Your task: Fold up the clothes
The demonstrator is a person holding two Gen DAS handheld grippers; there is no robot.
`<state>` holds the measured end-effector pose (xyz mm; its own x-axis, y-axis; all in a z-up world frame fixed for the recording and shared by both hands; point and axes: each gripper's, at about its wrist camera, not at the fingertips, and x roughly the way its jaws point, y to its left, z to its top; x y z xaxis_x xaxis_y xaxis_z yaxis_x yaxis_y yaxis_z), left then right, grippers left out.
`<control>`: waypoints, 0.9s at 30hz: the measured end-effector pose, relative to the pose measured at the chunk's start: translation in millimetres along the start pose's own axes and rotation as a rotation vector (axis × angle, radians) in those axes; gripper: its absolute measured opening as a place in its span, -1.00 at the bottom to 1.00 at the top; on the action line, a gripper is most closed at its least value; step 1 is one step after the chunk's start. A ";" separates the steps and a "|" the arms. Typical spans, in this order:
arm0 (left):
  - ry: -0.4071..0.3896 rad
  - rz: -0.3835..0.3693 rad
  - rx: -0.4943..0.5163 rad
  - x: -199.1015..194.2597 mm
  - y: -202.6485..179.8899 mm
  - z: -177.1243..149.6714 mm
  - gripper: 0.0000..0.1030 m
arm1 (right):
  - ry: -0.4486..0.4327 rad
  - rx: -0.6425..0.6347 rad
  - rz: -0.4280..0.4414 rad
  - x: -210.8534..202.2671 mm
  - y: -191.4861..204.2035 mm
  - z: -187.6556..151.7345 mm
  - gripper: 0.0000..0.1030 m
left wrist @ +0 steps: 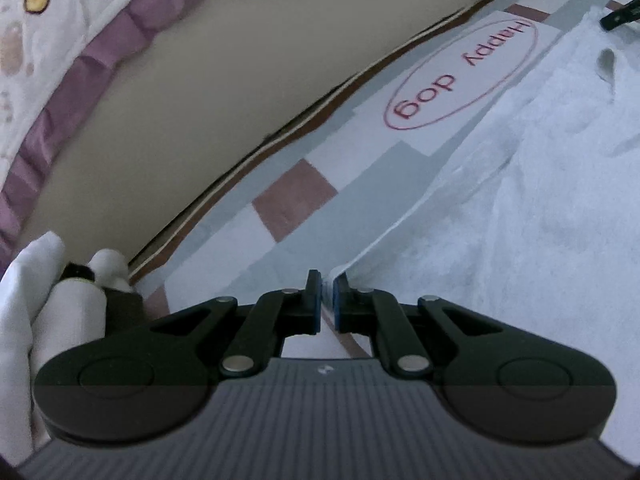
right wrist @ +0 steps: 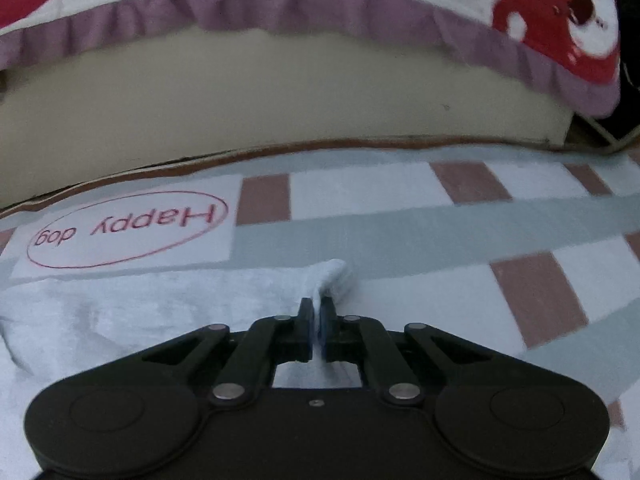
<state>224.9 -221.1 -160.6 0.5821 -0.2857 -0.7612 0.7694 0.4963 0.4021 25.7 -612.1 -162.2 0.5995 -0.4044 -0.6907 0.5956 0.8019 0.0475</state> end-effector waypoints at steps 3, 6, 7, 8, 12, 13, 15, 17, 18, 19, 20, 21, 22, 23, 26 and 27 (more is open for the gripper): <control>0.018 0.018 -0.028 7.9 -0.4 -5.9 -0.88 | -0.083 0.021 -0.020 -14.3 -8.1 3.6 -0.94; 0.052 0.036 -0.068 18.0 2.0 -12.3 -0.89 | -0.103 0.024 -0.033 -18.2 -15.0 4.2 -0.95; 0.057 0.035 -0.083 20.0 3.4 -13.6 -0.89 | -0.106 0.023 -0.037 -18.8 -17.0 4.3 -0.96; 0.059 0.031 -0.098 21.6 4.9 -14.6 -0.89 | -0.106 0.015 -0.045 -18.4 -17.2 4.1 -0.96; 0.077 0.057 -0.138 27.4 4.9 -9.6 -0.86 | -0.062 -0.003 -0.093 -10.4 -9.5 6.0 -0.96; 0.083 0.064 -0.153 29.3 5.6 -7.6 -0.82 | -0.054 0.001 -0.104 -9.2 -7.0 7.5 -0.96; 0.096 0.072 -0.181 34.1 7.4 -3.5 -0.77 | -0.032 0.009 -0.124 -6.8 -3.7 11.1 -0.96; 0.087 0.089 -0.128 37.5 1.7 0.0 -0.74 | 0.005 0.017 -0.132 -4.0 -5.0 16.3 -0.96; 0.080 0.110 -0.065 39.3 -4.6 1.1 -0.69 | 0.026 0.020 -0.133 -2.2 -6.5 18.1 -0.96; 0.072 0.137 0.018 41.3 -12.2 0.8 -0.66 | 0.063 0.014 -0.127 1.8 -7.7 18.5 -0.95; 0.064 0.165 0.105 43.2 -19.9 0.2 -0.56 | 0.111 0.001 -0.116 7.6 -7.7 18.1 -0.94; 0.046 0.180 0.196 43.4 -26.7 -3.9 -0.45 | 0.160 -0.013 -0.105 13.3 -7.7 17.7 -0.87; 0.025 0.191 0.288 43.1 -33.2 -8.9 -0.45 | 0.184 -0.056 -0.104 16.1 -5.1 16.8 -0.73; 0.005 0.202 0.380 42.9 -39.7 -14.0 -0.47 | 0.198 -0.137 -0.125 16.5 1.4 17.0 -0.52; 0.004 0.153 0.316 39.9 -23.1 -15.5 -0.43 | 0.205 -0.320 -0.196 12.2 15.4 19.3 -0.26; 0.010 0.134 0.252 40.0 -13.9 -13.6 -0.29 | 0.184 -0.317 -0.213 8.1 14.3 20.7 -0.26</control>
<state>233.9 -228.2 -203.6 0.6815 -0.2221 -0.6973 0.7275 0.3093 0.6124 50.1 -613.0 -152.2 0.3581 -0.5137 -0.7797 0.4848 0.8160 -0.3150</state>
